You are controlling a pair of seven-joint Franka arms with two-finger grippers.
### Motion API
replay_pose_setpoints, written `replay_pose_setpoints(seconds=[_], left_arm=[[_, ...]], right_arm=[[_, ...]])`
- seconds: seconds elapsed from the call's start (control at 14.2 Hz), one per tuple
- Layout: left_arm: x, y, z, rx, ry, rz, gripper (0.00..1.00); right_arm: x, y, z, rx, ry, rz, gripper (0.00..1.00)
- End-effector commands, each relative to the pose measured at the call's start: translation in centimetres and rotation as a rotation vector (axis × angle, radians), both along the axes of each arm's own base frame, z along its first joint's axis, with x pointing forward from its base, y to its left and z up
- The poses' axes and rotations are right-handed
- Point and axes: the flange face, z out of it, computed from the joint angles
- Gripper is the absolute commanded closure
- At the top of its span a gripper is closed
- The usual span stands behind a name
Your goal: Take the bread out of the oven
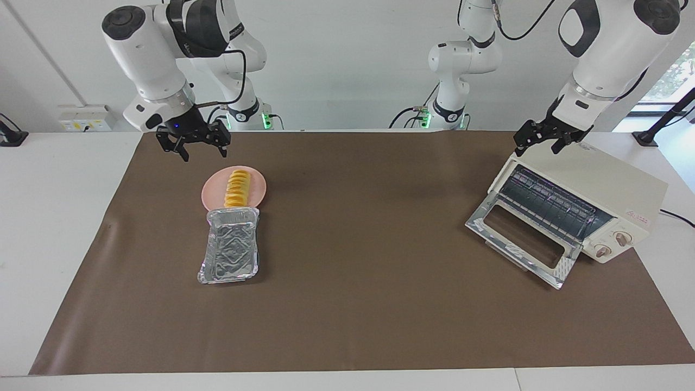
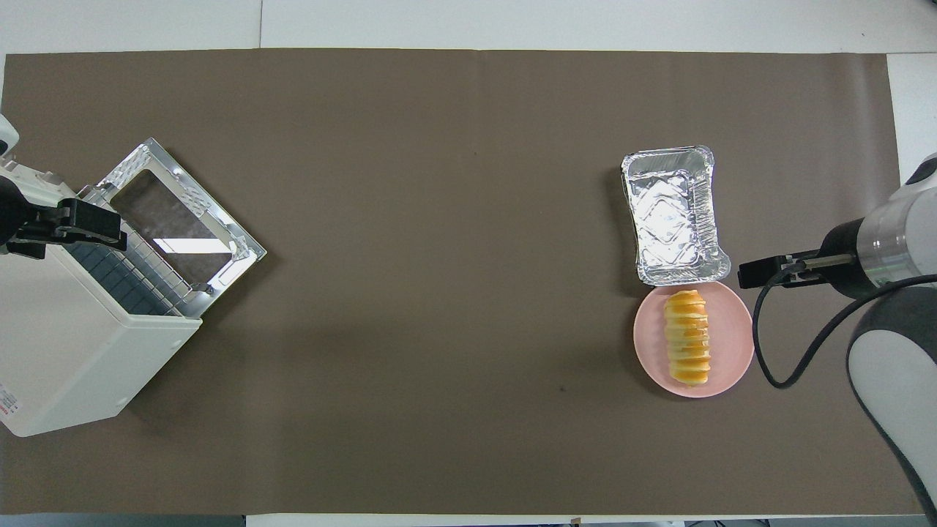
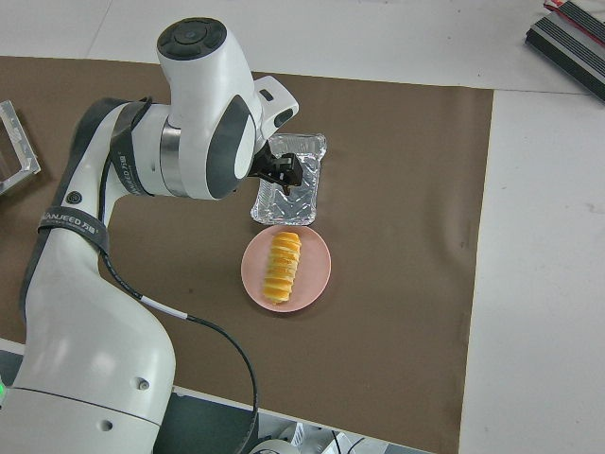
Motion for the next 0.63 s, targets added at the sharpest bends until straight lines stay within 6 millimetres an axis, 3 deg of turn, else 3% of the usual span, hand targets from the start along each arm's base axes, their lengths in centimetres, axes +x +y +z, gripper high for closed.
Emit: replay_pose_setpoints(seconds=[0.0, 0.28, 0.56], left_arm=[[-0.6, 0.3, 0.5, -0.007, -0.011, 0.003, 0.00], [-0.6, 0.3, 0.5, -0.007, -0.012, 0.003, 0.00], [-0.6, 0.3, 0.5, -0.007, -0.011, 0.003, 0.00]], right_arm=[[2.1, -0.8, 2.8, -0.025, -0.001, -0.004, 0.00], [3.9, -2.0, 4.3, -0.022, -0.012, -0.025, 0.00], [4.2, -3.7, 5.1, -0.041, -0.016, -0.052, 0.00]])
